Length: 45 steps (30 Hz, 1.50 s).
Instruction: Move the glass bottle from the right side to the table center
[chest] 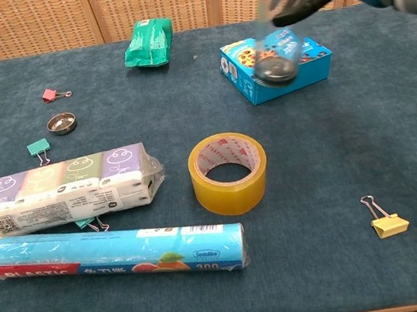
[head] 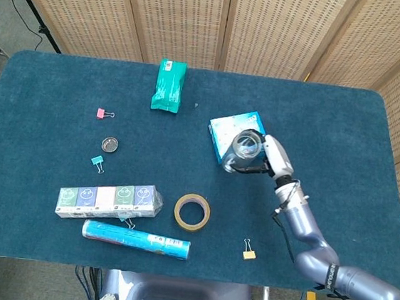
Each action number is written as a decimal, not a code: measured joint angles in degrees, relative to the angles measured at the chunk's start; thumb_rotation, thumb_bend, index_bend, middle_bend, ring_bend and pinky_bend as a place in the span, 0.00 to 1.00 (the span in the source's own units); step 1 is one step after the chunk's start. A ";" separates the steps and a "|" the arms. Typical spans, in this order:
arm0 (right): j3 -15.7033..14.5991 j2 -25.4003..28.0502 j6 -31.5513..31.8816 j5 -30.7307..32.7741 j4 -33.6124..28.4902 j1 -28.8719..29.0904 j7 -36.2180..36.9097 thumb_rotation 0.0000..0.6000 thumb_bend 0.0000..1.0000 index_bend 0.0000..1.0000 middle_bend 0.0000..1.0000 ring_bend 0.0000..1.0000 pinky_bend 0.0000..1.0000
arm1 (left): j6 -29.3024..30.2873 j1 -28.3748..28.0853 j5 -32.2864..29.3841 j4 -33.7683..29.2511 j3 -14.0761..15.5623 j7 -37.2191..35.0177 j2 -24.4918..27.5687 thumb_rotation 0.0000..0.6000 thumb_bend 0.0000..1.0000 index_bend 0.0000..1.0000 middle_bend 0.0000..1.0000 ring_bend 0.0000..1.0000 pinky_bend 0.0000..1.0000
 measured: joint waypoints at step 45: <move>-0.01 -15.91 -2.37 7.92 6.36 12.35 -15.82 1.00 0.42 0.17 0.13 0.12 0.22 | 0.57 0.63 0.52 4.32 0.16 -11.84 2.34 1.00 0.00 0.00 0.00 0.00 0.00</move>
